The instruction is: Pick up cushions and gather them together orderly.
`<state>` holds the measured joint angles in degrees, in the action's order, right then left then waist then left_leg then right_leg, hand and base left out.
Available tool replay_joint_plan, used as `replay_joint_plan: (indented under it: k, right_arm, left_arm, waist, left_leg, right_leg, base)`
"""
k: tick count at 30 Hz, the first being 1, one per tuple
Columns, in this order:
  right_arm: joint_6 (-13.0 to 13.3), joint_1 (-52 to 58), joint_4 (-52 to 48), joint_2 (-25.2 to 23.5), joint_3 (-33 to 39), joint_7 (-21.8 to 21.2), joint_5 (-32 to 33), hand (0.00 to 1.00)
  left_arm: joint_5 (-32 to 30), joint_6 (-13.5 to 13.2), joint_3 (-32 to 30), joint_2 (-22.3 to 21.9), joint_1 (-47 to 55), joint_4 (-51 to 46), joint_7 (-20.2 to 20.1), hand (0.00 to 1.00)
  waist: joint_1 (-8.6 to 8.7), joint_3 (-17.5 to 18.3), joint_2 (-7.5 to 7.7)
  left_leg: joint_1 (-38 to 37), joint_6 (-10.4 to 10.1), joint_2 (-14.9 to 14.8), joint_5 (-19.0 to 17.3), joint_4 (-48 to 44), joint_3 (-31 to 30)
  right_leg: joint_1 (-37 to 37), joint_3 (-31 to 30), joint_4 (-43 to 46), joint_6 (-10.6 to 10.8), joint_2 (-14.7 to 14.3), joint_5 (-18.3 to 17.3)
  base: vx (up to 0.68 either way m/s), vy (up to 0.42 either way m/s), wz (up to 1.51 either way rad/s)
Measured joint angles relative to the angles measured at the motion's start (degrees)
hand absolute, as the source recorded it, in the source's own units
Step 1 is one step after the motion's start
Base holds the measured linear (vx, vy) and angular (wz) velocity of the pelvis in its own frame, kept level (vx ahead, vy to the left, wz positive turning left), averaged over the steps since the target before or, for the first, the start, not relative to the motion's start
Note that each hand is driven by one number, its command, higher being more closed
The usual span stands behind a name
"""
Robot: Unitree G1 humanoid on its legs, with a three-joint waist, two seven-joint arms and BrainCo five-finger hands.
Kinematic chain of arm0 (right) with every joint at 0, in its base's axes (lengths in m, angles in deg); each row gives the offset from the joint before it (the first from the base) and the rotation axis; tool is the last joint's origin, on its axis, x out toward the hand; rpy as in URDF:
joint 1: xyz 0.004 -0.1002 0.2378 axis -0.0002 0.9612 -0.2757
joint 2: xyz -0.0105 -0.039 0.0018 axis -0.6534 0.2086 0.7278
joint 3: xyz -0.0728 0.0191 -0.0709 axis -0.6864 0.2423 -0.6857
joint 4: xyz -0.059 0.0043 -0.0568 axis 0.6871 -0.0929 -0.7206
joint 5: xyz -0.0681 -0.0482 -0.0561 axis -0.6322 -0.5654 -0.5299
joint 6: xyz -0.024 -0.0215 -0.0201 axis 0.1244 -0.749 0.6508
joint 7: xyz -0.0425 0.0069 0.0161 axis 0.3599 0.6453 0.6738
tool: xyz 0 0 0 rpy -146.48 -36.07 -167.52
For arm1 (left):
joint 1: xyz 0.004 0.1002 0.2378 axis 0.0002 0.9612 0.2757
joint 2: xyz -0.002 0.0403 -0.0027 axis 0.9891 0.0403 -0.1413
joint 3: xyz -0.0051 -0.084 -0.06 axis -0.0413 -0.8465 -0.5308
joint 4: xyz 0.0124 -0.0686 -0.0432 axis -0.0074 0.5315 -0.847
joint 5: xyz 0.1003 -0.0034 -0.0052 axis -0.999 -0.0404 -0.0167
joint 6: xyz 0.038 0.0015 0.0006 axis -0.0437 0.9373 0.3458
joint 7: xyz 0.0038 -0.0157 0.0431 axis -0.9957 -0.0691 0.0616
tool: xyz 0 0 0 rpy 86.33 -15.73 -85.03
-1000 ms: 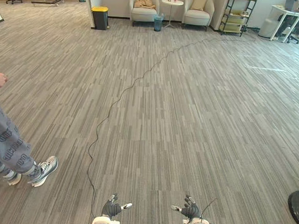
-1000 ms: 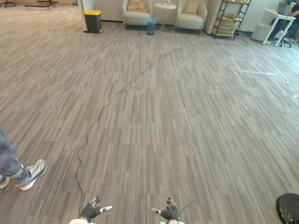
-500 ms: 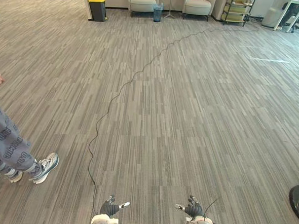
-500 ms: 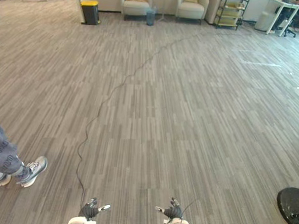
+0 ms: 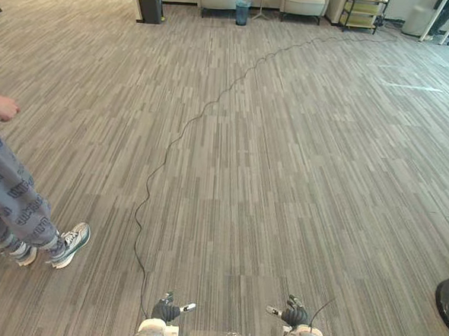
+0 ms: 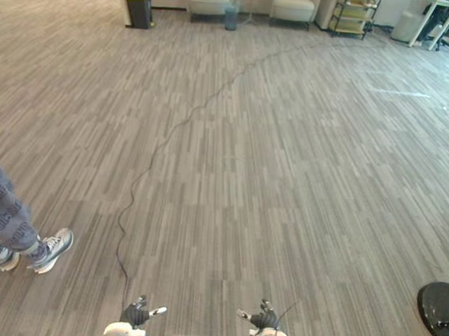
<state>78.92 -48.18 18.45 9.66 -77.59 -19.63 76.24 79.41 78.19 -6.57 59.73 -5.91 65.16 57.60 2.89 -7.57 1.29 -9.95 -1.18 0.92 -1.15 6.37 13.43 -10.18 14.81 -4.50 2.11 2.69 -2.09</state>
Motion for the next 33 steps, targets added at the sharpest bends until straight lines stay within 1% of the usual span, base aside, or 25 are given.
replay_joint_plan:
  k: [6, 8, 10, 11, 12, 13, 15, 16, 17, 18, 19, 20, 21, 22, 23, 24, 25, 26, 27, 28, 29, 30, 31, 32, 33]
  right_arm:
    - [-0.17, 0.57, 0.71, 0.77, 0.09, 0.11, 0.08, 0.00]
    - [-0.18, 0.75, 0.86, 1.53, 0.08, 0.10, 0.12, 0.00]
    - [-0.15, 0.93, 0.68, 1.72, 0.24, 0.08, 0.49, 0.00]
    - [-0.14, 0.97, 0.27, 1.43, 0.38, 0.07, 0.53, 0.00]
    - [-0.08, 1.12, -0.22, 1.38, 0.41, -0.03, 0.61, 0.00]
    - [-0.02, 1.14, -0.30, 1.23, 0.67, -0.03, 0.76, 0.00]
    - [-0.04, 1.46, -0.38, 1.25, 1.65, 0.08, 2.17, 0.00]
    - [-0.03, 1.52, -0.72, 1.45, 1.93, 0.20, 2.71, 0.00]
    - [-0.04, 1.49, -0.81, 1.61, 2.25, 0.24, 2.76, 0.00]
    - [-0.05, 1.80, -1.52, 1.86, 2.86, 0.57, 2.85, 0.00]
    - [-0.04, 1.83, -1.74, 1.78, 2.83, 0.65, 2.89, 0.00]
    - [-0.05, 1.66, -1.74, 1.79, 2.76, 0.67, 2.87, 0.00]
    - [-0.05, 1.57, -1.70, 1.83, 2.72, 0.69, 2.87, 0.00]
    - [-0.08, 1.47, -1.53, 1.76, 2.63, 0.75, 2.87, 0.00]
    - [-0.15, 1.50, -1.48, 1.77, 2.13, 0.82, 2.84, 0.00]
    - [-0.19, 1.49, -1.40, 1.44, 1.99, 0.92, 2.80, 0.00]
    - [-0.23, 1.10, -1.34, 0.97, 1.50, 0.78, 2.77, 0.00]
    - [-0.27, 1.10, -1.47, 0.59, 1.56, 0.76, 2.54, 0.00]
    - [-0.26, 1.19, -1.46, -0.06, 1.73, 0.74, 2.51, 0.00]
    - [-0.24, 1.33, -1.45, -0.60, 2.05, 0.73, 2.40, 0.00]
    - [-0.17, 2.22, -1.46, -0.48, 2.17, 0.70, 2.30, 0.00]
    - [0.08, 3.00, -1.89, 0.61, 2.30, 0.61, 2.24, 0.00]
    - [-0.13, 2.98, -1.89, 0.51, 2.33, 0.69, 2.27, 0.00]
    - [-0.11, 2.96, -2.44, 0.27, 2.28, 0.63, 2.56, 0.00]
    - [-0.09, 2.56, -2.60, 0.40, 2.03, 0.55, 2.47, 0.00]
  left_arm:
    - [0.00, 0.11, 0.07, 0.11, -0.43, 0.05, 0.05, 0.00]
    - [0.01, 0.16, 0.06, 0.12, -0.72, 0.02, 0.08, 0.00]
    - [0.02, 0.17, 0.04, 0.57, -0.88, -0.09, 0.11, 0.00]
    - [0.03, 0.19, -0.02, 1.14, -1.21, -0.15, 0.07, 0.00]
    - [0.02, 0.19, -0.09, 1.65, -1.63, -0.39, 0.05, 0.00]
    - [0.02, 0.21, -0.23, 1.85, -1.75, -0.63, 0.06, 0.00]
    - [0.03, 0.25, -1.57, 1.84, -1.76, -2.33, 0.06, 0.00]
    - [0.05, 0.06, -2.42, 1.38, -1.77, -2.89, 0.15, 0.00]
    - [0.05, 0.07, -2.39, 1.29, -1.85, -2.91, 0.14, 0.00]
    - [0.09, 0.07, -2.29, 0.98, -1.86, -3.33, 0.08, 0.00]
    - [0.13, -0.06, -2.31, 1.06, -1.89, -3.73, 0.10, 0.00]
    - [0.24, -0.11, -2.29, 1.12, -1.90, -4.01, 0.14, 0.00]
    - [0.50, -0.14, -2.26, 1.10, -1.98, -4.20, 0.17, 0.00]
    - [0.66, -0.10, -2.27, 1.17, -2.11, -4.48, 0.24, 0.00]
    - [0.79, -0.10, -2.23, 1.28, -2.15, -4.50, 0.46, 0.00]
    - [1.01, -0.09, -2.20, 1.33, -2.65, -4.51, 0.77, 0.00]
    - [1.12, -0.04, -2.44, 1.53, -3.11, -4.52, 1.04, 0.00]
    - [1.15, -0.09, -2.92, 1.97, -3.22, -4.71, 1.18, 0.00]
    - [1.16, -0.23, -4.27, 2.39, -3.20, -5.07, 1.14, 0.00]
    - [1.17, -0.25, -4.77, 2.79, -3.14, -5.12, 1.23, 0.00]
    - [1.12, -0.15, -4.37, 2.85, -2.63, -4.66, 1.23, 0.00]
    - [1.12, -0.07, -3.32, 2.18, -1.94, -3.73, 1.24, 0.00]
    - [1.02, -0.03, -2.53, 2.93, -2.10, -3.30, 1.14, 0.00]
    - [0.91, 0.10, -1.04, 3.91, -2.44, -2.86, 1.23, 0.00]
    - [0.62, 0.40, -0.65, 4.17, -2.60, -2.15, 1.43, 0.00]
  waist:
    - [0.21, -0.38, -0.05]
    - [0.23, -0.84, -0.14]
    - [0.08, -0.88, -0.02]
    - [0.04, -1.17, 0.63]
    - [-0.11, -1.50, 1.19]
    - [-0.07, -1.86, 1.60]
    - [-0.20, -2.40, 1.91]
    - [-0.70, -3.82, 1.26]
    - [-0.72, -4.07, 0.77]
    - [-0.65, -4.28, -0.05]
    - [-0.79, -4.33, 0.02]
    - [-0.97, -4.25, 0.06]
    - [-1.06, -4.28, -0.05]
    - [-1.28, -4.37, -0.07]
    - [-1.87, -4.22, 0.26]
    - [-1.98, -4.09, 0.97]
    - [-1.97, -4.33, 1.31]
    - [-2.37, -4.49, 1.67]
    - [-2.80, -4.76, 2.63]
    - [-2.92, -4.49, 3.21]
    - [-2.83, -3.06, 2.70]
    - [-2.76, -2.15, 1.69]
    - [-2.22, -2.28, 3.39]
    - [-1.69, -2.75, 4.53]
    - [-1.26, -3.33, 4.86]
  left_leg:
    - [1.10, -0.15, -0.07, -0.20, -0.01, -1.21]
    - [1.19, -0.47, -0.25, -0.60, -0.01, -1.54]
    - [2.62, -1.37, -0.82, -2.14, -1.15, -0.86]
    - [4.90, -1.79, -1.22, -4.08, -5.11, -0.40]
    - [7.83, -1.95, -1.93, -6.39, -11.76, 0.88]
    - [9.66, -1.99, -2.45, -7.64, -16.98, 3.04]
    - [14.99, -2.42, -5.16, -9.88, -31.66, 7.36]
    - [17.16, -2.92, -8.49, -13.29, -39.19, 10.44]
    - [17.63, -2.98, -9.32, -13.83, -40.22, 10.76]
    - [20.13, -2.88, -10.66, -14.59, -39.92, 10.94]
    - [21.62, -2.64, -10.41, -14.21, -37.33, 10.82]
    - [22.90, -2.53, -9.79, -12.82, -33.51, 10.44]
    - [24.14, -2.87, -9.02, -10.20, -28.37, 9.85]
    - [25.02, -2.58, -7.98, -4.06, -23.14, 9.17]
    - [24.54, -1.16, -6.62, 0.76, -20.39, 9.22]
    - [24.29, -0.24, -5.64, -0.54, -20.68, 9.98]
    - [25.42, 0.60, -5.92, -1.67, -22.98, 10.26]
    - [26.15, 1.45, -7.08, -3.83, -26.90, 10.66]
    - [26.32, 1.84, -7.83, -4.88, -31.40, 11.10]
    - [26.97, 1.99, -8.45, -5.78, -35.44, 11.25]
    - [25.76, 1.62, -7.25, -8.05, -33.11, 10.11]
    - [22.35, 1.09, -6.90, -12.87, -29.75, 9.37]
    - [20.21, 1.40, -4.83, -13.58, -28.59, 9.56]
    - [17.22, 1.87, -2.69, -14.75, -27.01, 9.69]
    - [13.86, 1.96, -2.09, -15.68, -25.92, 9.46]
  right_leg:
    - [0.34, 1.12, 0.37, -0.09, -0.06, -0.94]
    - [0.94, 1.67, 1.91, -0.31, -0.04, -2.20]
    - [4.50, 1.37, 7.25, -0.74, 0.34, -5.55]
    - [6.02, 1.22, 9.78, -0.98, 1.01, -7.15]
    - [7.24, 1.00, 12.53, -1.27, 1.57, -8.68]
    - [7.34, 1.10, 13.74, -1.15, 2.09, -9.61]
    - [5.50, 1.13, 14.35, -1.44, 3.04, -10.55]
    - [2.99, 1.23, 14.16, -1.69, 3.08, -11.74]
    - [2.30, 1.31, 14.17, -1.60, 3.10, -12.13]
    - [0.71, 1.48, 14.25, -1.00, 3.87, -13.75]
    - [0.11, 1.46, 14.29, -0.21, 4.99, -14.66]
    - [-0.12, 1.33, 14.31, 0.30, 6.07, -15.47]
    - [-0.24, 0.90, 14.14, 1.08, 6.81, -16.13]
    - [-0.78, 0.31, 13.25, 1.87, 7.71, -16.44]
    - [-1.80, -0.52, 11.34, 2.64, 8.43, -16.00]
    - [-2.13, -1.27, 9.47, 2.77, 9.16, -14.46]
    - [-2.35, -2.20, 7.72, 2.34, 9.02, -11.88]
    - [-3.22, -3.97, 6.75, 2.76, 9.28, -8.74]
    - [-4.21, -5.97, 7.47, 2.82, 9.72, -6.86]
    - [-4.08, -7.29, 9.74, 2.91, 9.98, -5.88]
    - [-1.36, -8.51, 16.99, 3.39, 10.00, -6.02]
    - [3.12, -9.56, 28.25, 4.34, 10.37, -6.58]
    - [7.33, -11.37, 39.04, 4.85, 12.67, -5.75]
    - [13.04, -13.92, 51.74, 6.59, 14.31, -3.29]
    - [16.85, -14.14, 60.74, 6.00, 14.31, -4.07]
  base:
    - [-0.01, -0.027, 0.10]
    - [0.01, -0.038, 0.11]
    - [0.08, -0.034, 0.02]
    - [0.15, -0.063, -0.02]
    - [0.14, -0.073, 0.04]
    - [0.18, -0.105, 0.08]
    - [0.21, -0.050, 0.10]
    - [0.26, 0.022, -0.01]
    - [0.30, 0.078, 0.01]
    - [0.21, 0.121, 0.06]
    - [0.28, 0.195, 0.03]
    - [0.25, 0.205, -0.07]
    - [0.30, 0.259, -0.16]
    - [0.37, 0.296, -0.27]
    - [0.41, 0.278, -0.25]
    - [0.44, 0.236, -0.17]
    - [0.42, 0.216, -0.07]
    - [0.49, 0.278, -0.13]
    - [0.40, 0.236, -0.21]
    - [0.38, 0.239, -0.31]
    - [0.38, 0.267, -0.34]
    - [0.39, 0.269, -0.15]
    - [0.43, 0.198, 0.10]
    - [0.44, 0.088, 0.27]
    - [0.54, 0.067, 0.16]
